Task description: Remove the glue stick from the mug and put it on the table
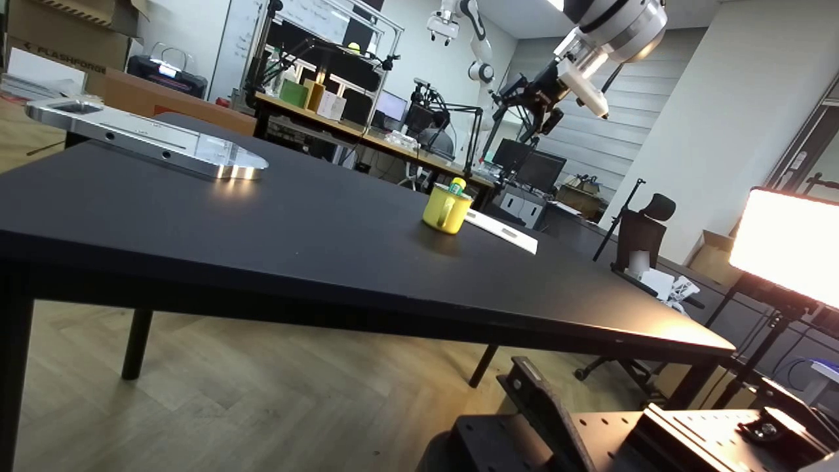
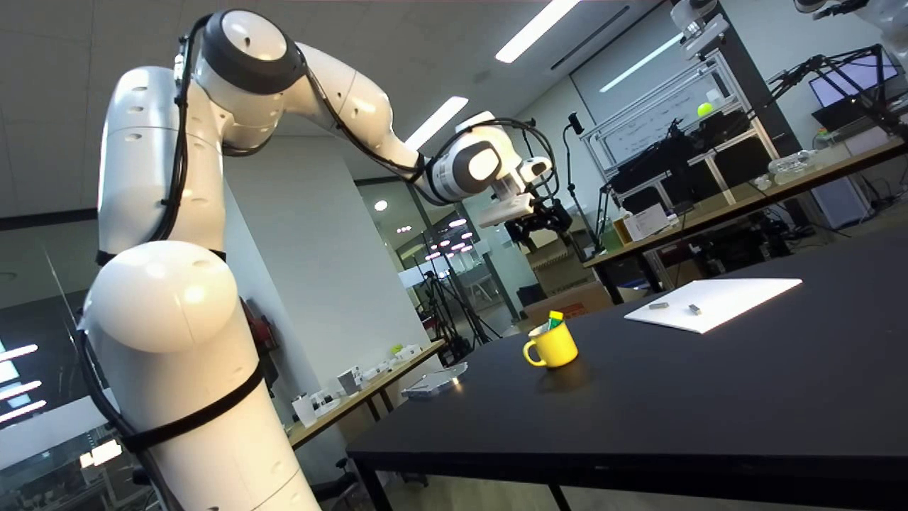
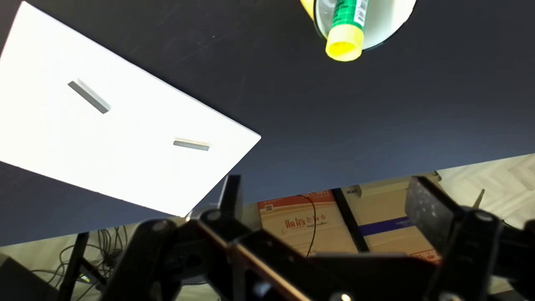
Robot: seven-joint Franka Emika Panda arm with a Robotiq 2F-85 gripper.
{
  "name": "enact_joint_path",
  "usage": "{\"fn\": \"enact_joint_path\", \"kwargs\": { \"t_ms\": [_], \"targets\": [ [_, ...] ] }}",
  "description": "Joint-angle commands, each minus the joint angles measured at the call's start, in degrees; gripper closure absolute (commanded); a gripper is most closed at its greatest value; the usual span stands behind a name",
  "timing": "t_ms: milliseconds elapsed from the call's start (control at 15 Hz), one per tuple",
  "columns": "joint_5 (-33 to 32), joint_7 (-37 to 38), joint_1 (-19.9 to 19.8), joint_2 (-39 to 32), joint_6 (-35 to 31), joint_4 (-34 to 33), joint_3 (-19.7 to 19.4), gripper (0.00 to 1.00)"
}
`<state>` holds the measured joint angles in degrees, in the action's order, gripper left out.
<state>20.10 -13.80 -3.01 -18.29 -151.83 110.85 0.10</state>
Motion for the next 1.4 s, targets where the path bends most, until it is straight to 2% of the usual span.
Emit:
{"fn": "enact_joint_path", "kwargs": {
  "t_ms": [0, 533, 1267, 1333],
  "targets": [
    [-0.53, 1.57, -1.39, -5.59, 3.65, -5.74, 2.59, 0.00],
    [1.10, 0.55, -3.20, -11.17, 8.55, -8.20, 6.59, 0.00],
    [0.10, 0.65, -3.62, -17.05, 8.67, -9.15, 7.06, 0.00],
    [0.13, 0.52, -3.63, -17.41, 8.05, -9.06, 7.16, 0.25]
  ]
}}
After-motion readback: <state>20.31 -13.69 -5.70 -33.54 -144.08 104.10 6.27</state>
